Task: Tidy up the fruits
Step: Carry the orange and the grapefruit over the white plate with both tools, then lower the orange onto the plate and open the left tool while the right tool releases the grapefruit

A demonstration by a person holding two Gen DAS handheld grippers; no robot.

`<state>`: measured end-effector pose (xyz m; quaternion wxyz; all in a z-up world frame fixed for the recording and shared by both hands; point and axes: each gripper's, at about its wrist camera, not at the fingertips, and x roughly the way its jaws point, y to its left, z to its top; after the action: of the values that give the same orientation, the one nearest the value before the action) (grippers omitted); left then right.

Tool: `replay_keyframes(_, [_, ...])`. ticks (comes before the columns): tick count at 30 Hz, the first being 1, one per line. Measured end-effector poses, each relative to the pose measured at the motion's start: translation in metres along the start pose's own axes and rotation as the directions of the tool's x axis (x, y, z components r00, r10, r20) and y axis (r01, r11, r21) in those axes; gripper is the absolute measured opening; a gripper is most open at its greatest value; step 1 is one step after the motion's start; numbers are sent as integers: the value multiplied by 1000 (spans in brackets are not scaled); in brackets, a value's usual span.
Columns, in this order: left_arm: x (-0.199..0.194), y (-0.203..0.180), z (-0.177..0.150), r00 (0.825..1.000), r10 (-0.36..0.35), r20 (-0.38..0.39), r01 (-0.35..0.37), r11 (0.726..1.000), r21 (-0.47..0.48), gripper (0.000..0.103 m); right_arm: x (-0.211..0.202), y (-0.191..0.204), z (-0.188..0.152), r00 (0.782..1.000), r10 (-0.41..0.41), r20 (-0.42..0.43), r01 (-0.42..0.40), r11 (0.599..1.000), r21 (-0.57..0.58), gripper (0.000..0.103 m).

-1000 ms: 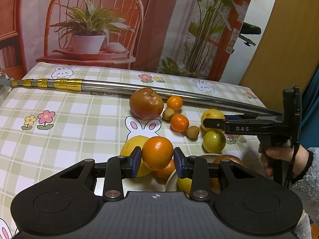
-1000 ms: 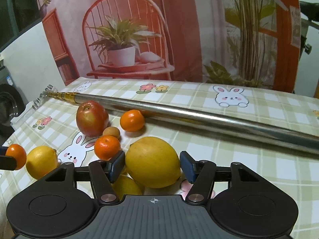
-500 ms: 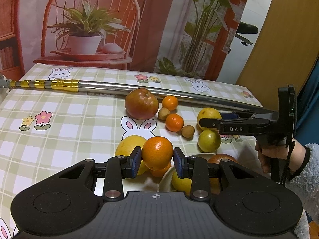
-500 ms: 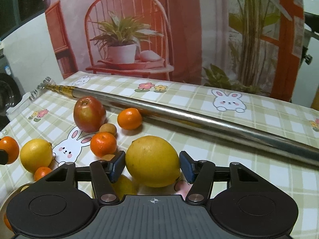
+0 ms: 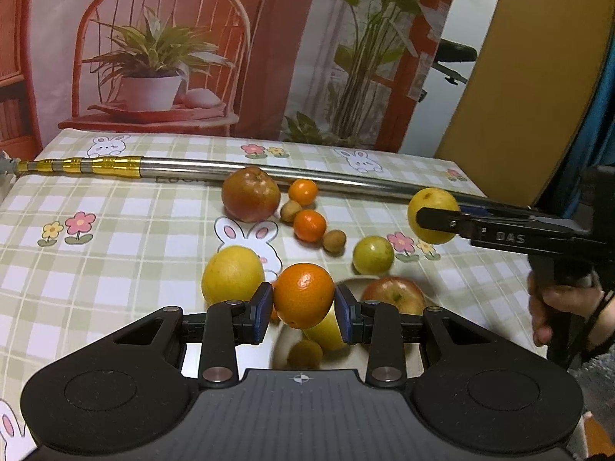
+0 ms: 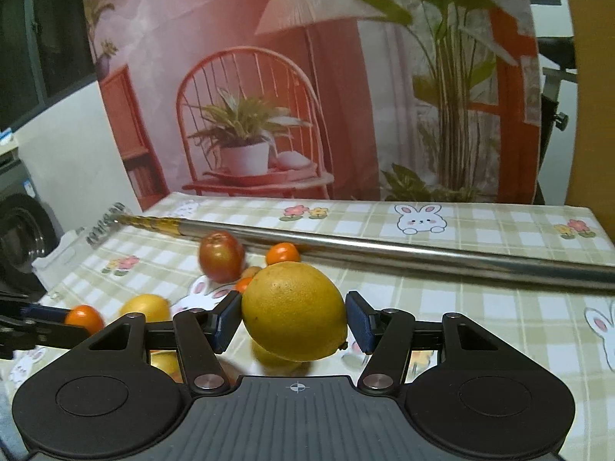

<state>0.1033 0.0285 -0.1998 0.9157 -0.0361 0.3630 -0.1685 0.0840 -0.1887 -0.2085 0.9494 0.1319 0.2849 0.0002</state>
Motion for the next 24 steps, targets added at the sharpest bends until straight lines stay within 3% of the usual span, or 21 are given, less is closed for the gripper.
replay_keyframes(10, [-14, -14, -28, 999, -27, -46, 28, 999, 23, 37, -48, 27, -35, 1000, 23, 7, -23, 999, 25, 55])
replay_keyframes(24, [-7, -24, -54, 990, -43, -132, 52, 996, 66, 37, -57, 49, -68, 997, 31, -72, -29, 999, 23, 55])
